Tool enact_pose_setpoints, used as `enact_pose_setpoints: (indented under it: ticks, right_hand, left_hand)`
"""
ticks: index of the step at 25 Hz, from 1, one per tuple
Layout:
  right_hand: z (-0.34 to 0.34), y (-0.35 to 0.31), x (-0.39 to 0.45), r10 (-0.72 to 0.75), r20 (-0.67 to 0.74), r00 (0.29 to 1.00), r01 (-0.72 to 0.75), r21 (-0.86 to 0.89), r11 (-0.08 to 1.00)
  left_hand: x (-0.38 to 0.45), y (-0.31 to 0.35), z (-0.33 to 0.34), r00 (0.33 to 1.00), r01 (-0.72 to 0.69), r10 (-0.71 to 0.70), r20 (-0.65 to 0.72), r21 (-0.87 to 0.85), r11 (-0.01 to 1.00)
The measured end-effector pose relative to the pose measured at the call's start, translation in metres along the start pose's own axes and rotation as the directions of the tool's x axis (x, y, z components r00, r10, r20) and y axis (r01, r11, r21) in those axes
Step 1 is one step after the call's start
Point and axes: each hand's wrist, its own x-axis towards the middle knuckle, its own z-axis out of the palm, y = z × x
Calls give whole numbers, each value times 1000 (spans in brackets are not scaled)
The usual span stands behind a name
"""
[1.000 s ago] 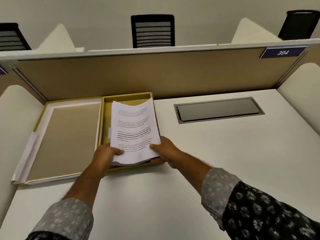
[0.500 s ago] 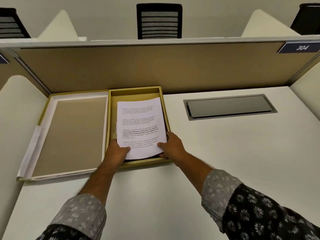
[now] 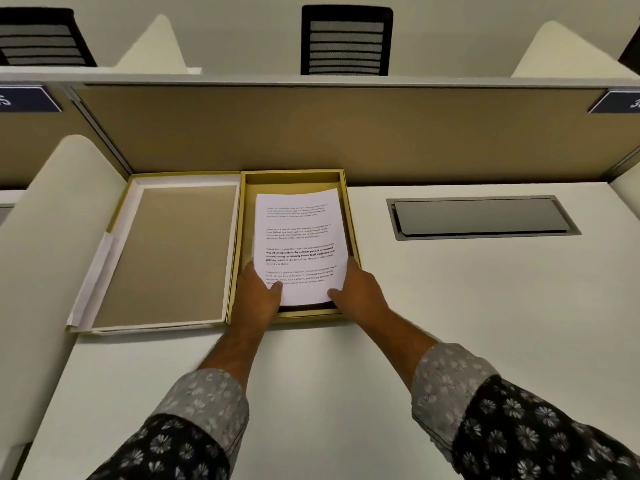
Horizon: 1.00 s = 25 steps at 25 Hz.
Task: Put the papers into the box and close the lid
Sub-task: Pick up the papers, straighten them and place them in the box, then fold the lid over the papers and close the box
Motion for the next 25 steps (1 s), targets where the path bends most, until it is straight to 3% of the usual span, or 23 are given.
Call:
enact_pose_setpoints:
  ticks: [3, 9, 13, 19, 25]
  right_hand:
    - [-12, 4, -5, -11, -13, 1000, 9, -141, 990]
    - [-36, 15, -29, -73, -90, 993, 59, -144, 988]
    - [-49, 20, -56, -132, -69, 989, 123, -119, 985]
    - [-51, 14, -100, -211, -20, 977, 211, -15, 977]
    - [-17, -14, -136, -368, 54, 928, 371, -57, 927]
  left_hand:
    - [-9, 6, 3, 1000, 27, -25, -18, 99, 995]
    - [-44, 3, 1, 996, 9, 8, -85, 200, 980]
    - [-77, 4, -4, 989, 26, -16, -144, 62, 998]
    - [-138, -9, -28, 924, 234, -307, -228, -297, 926]
    - [-178, -53, -79, 852, 323, -441, -283, -379, 867]
